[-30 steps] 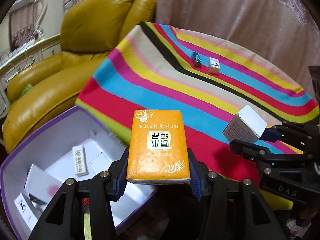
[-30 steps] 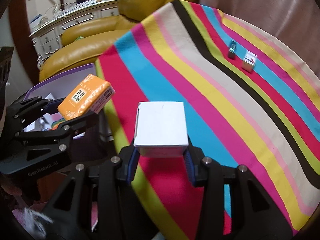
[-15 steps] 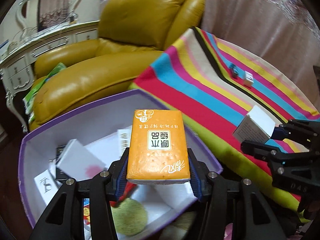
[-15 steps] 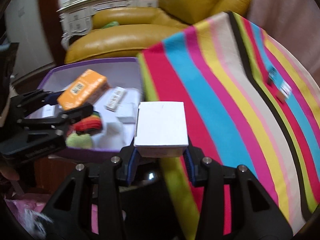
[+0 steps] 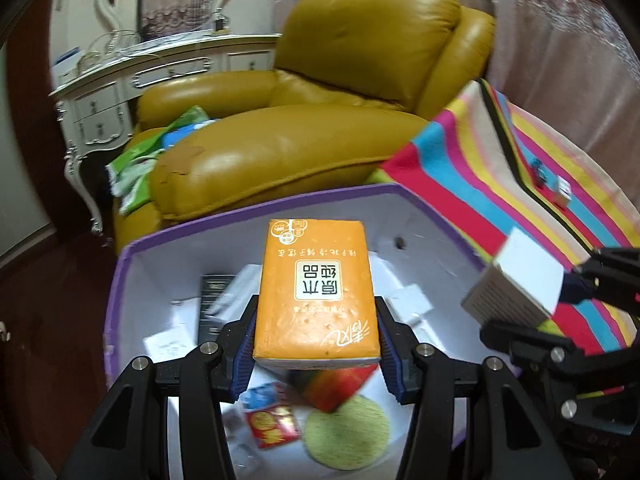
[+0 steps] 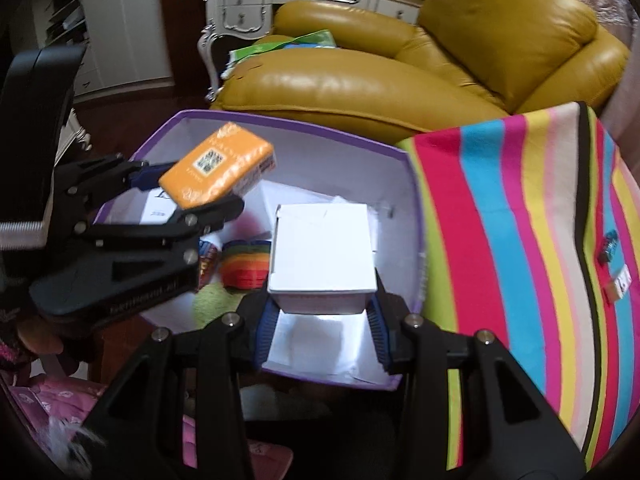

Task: Organize objects
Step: 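Open both tools to drop the two boxes into the storage box, then move both tools back toward the teal box and white medicine box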

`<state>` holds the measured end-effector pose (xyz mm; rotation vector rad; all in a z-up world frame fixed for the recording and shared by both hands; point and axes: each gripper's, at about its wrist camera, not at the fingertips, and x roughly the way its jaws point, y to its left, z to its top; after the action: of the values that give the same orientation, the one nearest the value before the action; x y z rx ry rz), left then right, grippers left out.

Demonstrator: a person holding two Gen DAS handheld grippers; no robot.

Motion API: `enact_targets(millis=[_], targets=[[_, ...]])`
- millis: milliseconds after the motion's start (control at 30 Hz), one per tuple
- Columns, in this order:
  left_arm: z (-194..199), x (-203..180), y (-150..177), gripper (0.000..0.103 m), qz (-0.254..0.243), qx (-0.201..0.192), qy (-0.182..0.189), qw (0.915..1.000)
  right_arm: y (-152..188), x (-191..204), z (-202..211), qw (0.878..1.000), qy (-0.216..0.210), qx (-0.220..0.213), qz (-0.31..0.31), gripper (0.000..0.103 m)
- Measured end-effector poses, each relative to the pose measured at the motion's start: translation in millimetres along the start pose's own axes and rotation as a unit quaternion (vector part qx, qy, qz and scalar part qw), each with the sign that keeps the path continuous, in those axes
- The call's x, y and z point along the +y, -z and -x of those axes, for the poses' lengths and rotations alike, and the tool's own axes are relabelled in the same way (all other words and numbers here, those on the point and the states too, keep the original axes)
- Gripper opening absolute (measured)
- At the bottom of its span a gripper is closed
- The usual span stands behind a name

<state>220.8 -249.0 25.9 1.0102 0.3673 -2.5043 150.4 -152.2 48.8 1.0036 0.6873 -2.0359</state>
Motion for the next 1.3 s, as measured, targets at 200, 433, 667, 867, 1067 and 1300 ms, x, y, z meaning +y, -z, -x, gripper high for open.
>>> enact_targets(millis=[200, 433, 667, 867, 1067, 1300], targets=[[-1, 20, -3, 0.053, 0.017, -0.004, -0.021, 0.9996, -9, 23, -9, 0.999, -0.029, 0.002, 0.033, 0.044], [1, 32, -1, 0.073, 0.047, -0.007, -0.059, 0.9971, -9, 39, -11, 0.998, -0.028, -0.005, 0.058, 0.086], [4, 31, -5, 0.084, 0.07, -0.014, -0.062, 0.9955, 0, 9, 5, 1.0, -0.016, -0.027, 0.0, 0.088], [5, -17, -12, 0.084, 0.017, -0.004, 0.012, 0.9998, 26, -50, 13, 0.994, -0.005, -0.025, -0.103, 0.089], [-4, -109, -25, 0.086, -0.074, 0.03, 0.094, 0.9924, 81, -119, 28, 0.976, 0.026, -0.026, -0.217, 0.09], [-36, -212, -48, 0.089, -0.144, 0.038, 0.141, 0.9788, 165, -192, 59, 0.939, 0.109, -0.024, -0.325, 0.09]])
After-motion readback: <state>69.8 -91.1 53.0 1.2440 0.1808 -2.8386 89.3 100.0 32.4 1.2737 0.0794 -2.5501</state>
